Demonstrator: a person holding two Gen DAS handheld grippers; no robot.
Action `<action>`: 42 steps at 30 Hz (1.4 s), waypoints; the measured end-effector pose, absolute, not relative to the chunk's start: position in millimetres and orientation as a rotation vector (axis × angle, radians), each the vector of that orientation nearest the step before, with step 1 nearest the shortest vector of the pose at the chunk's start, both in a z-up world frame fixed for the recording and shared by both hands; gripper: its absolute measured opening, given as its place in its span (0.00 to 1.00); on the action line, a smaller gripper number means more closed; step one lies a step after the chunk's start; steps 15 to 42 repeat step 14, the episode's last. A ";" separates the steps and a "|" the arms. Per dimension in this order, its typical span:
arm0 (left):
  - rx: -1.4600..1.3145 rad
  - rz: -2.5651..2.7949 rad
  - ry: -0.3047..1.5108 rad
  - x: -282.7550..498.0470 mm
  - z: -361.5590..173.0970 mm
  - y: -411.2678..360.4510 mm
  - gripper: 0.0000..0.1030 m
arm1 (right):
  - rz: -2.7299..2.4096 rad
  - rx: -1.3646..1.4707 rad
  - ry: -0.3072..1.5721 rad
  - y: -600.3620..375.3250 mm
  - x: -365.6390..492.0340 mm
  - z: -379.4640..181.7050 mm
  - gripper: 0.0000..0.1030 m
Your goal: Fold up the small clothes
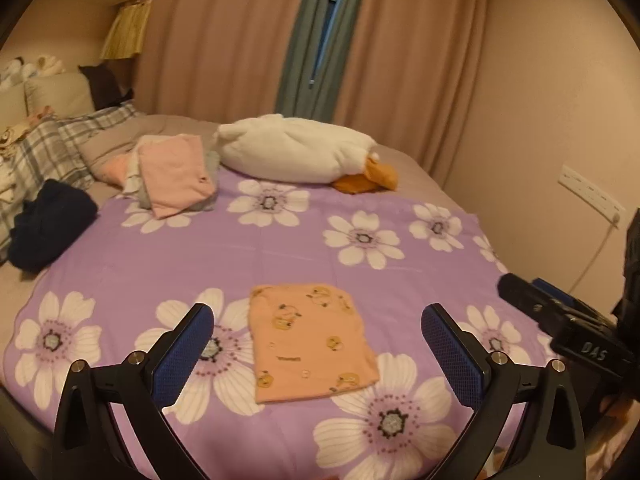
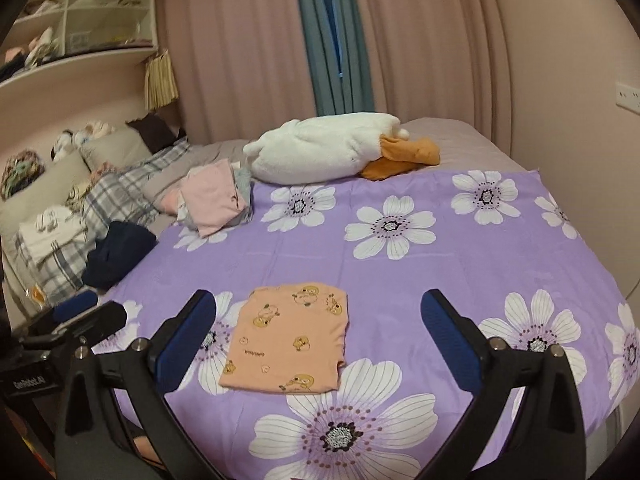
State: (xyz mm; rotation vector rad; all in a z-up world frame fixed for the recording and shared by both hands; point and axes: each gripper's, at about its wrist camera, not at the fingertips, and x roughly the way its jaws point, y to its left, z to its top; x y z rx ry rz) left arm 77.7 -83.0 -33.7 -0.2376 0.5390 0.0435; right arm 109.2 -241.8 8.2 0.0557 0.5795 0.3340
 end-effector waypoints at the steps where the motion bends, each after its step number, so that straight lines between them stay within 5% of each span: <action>1: -0.237 0.048 0.541 78.0 -33.9 -81.9 1.00 | 0.335 0.064 0.580 -242.3 109.6 8.7 1.00; 42: -0.210 0.094 0.543 79.9 -35.0 -79.3 1.00 | 0.317 -0.016 0.602 -229.6 115.3 3.2 1.00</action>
